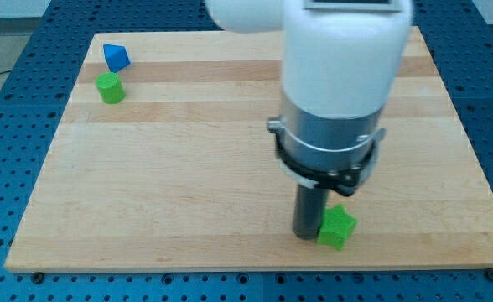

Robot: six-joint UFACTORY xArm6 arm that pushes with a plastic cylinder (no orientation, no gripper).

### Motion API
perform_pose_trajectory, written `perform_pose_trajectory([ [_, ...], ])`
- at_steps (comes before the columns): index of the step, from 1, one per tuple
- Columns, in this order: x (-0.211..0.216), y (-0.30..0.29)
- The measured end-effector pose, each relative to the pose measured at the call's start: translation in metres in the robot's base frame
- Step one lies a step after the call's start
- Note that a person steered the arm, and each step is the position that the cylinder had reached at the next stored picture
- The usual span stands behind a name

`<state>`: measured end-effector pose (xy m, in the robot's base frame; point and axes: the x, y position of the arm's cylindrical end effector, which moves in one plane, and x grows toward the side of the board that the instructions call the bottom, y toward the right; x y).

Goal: Place blue triangle between yellow heart and red circle

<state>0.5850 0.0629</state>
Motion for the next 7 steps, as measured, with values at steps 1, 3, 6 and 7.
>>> perform_pose_trajectory([
  [1, 0.000, 0.000],
  [3, -0.005, -0.010],
  [6, -0.049, -0.177],
  [7, -0.055, -0.177],
])
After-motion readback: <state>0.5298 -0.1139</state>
